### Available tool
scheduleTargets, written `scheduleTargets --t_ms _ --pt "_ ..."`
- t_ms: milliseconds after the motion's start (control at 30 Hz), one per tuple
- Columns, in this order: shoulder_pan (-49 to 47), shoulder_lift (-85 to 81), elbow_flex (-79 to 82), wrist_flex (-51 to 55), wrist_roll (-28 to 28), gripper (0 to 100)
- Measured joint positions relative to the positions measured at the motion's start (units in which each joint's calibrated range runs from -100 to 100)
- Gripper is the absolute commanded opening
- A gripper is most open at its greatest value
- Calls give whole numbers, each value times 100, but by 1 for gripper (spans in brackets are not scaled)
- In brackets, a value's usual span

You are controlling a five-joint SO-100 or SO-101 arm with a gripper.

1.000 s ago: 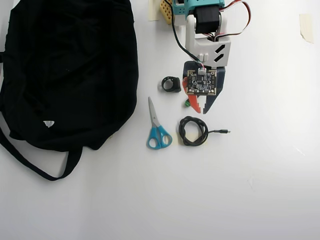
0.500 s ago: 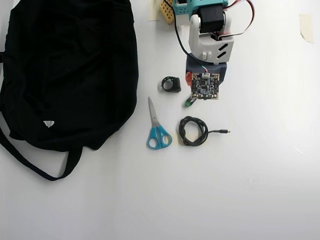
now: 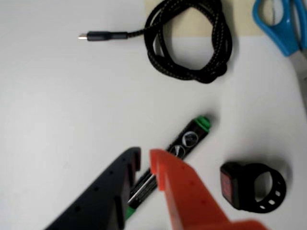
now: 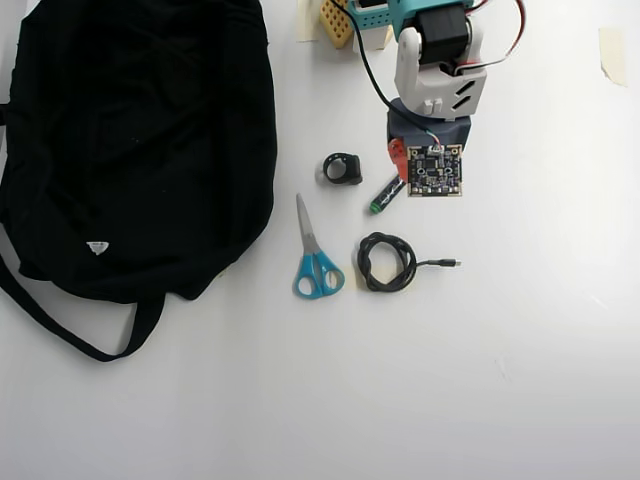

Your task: Put the green marker into the black bag

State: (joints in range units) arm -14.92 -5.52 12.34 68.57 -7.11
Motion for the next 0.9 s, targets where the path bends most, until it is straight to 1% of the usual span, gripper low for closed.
scheduleTargets --t_ms 567,833,900 --pt "-301 0 0 644 -20 2" --pt "-353 0 0 867 -122 2" --pt "-375 0 0 867 -225 2"
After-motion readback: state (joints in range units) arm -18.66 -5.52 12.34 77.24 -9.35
